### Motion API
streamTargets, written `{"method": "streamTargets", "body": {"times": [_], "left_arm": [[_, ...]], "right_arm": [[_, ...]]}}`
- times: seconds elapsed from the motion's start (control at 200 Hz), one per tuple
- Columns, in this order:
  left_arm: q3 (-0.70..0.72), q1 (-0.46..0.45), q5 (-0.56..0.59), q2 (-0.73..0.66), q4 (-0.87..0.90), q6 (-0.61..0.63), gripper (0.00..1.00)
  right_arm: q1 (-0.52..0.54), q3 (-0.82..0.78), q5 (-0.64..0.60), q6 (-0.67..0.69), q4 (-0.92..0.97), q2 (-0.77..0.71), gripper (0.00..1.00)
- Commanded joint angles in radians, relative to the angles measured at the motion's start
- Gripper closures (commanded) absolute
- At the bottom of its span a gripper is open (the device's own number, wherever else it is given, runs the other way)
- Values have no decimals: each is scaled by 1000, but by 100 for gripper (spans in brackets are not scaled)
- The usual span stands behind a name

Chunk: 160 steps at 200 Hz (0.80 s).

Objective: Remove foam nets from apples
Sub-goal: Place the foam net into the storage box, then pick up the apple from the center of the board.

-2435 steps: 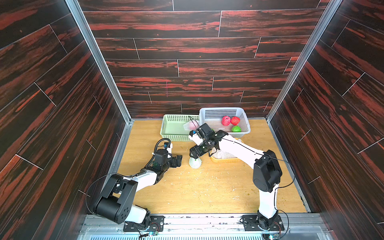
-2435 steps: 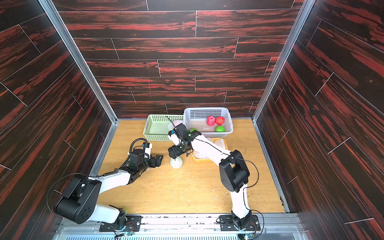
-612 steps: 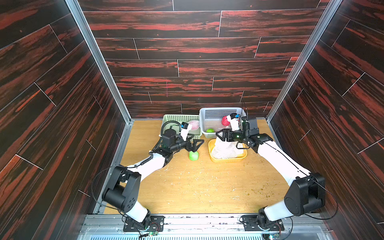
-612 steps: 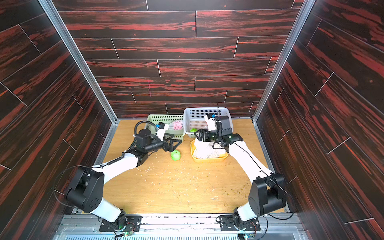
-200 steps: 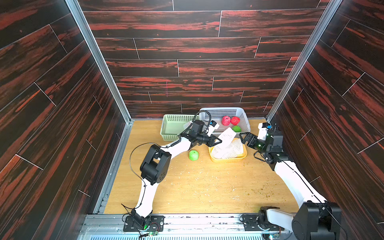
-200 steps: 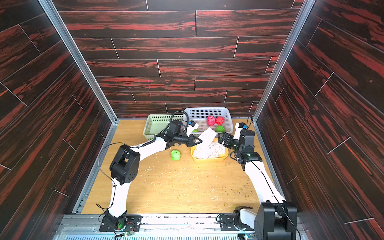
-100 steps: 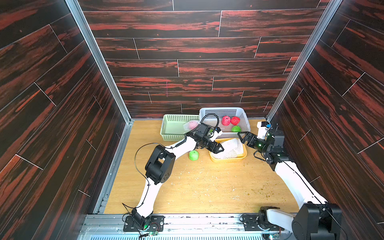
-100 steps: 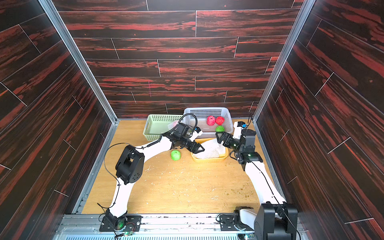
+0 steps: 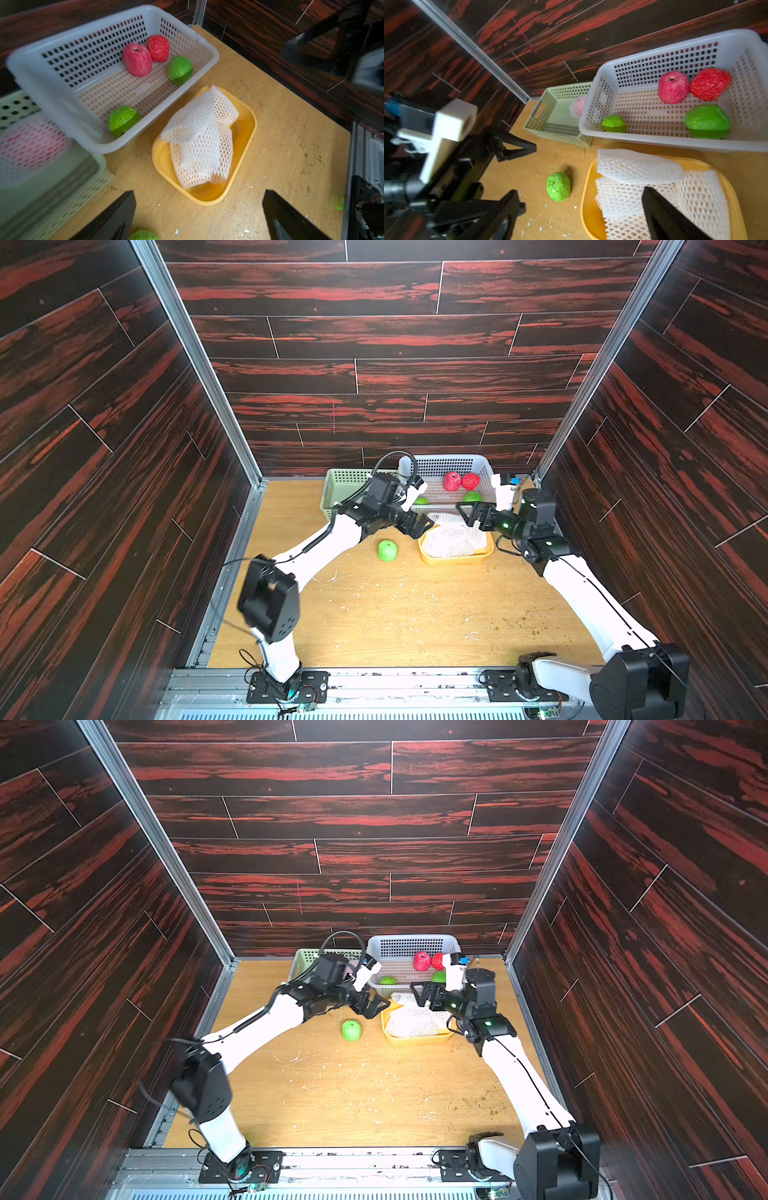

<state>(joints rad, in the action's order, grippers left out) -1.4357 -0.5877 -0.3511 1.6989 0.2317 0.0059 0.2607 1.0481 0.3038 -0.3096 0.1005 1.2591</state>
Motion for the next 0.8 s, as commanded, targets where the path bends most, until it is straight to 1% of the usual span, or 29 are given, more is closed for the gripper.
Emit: {"method": "streamTargets", "body": {"times": [0.0,0.08,0.16,0.251,0.341,0.426,0.556,0.686,0.797], "left_arm": [[224,36,104,-173,-134,-30,0],[447,47,190,-315,-275,-41,0],[626,52,294,-464,-336,-83,0],[793,57,354,-621,-376,-109,0],[915,59,398,-743,-379,-138,0],[974,61,405,-819,-344,-153,0],[1039,60,390,-893,-330,-163,0],[1069,60,399,-906,-333,-147,0],[1061,60,404,-893,-325,-124,0]], "right_arm": [[115,86,-10,156,124,95,5],[182,101,31,194,137,159,5],[251,109,36,254,168,213,6],[325,147,-31,302,239,290,6],[372,195,-103,287,283,371,5],[401,224,-136,260,297,426,4],[451,272,-239,212,312,499,3],[485,360,-318,147,352,601,3],[495,418,-337,86,369,666,3]]}}
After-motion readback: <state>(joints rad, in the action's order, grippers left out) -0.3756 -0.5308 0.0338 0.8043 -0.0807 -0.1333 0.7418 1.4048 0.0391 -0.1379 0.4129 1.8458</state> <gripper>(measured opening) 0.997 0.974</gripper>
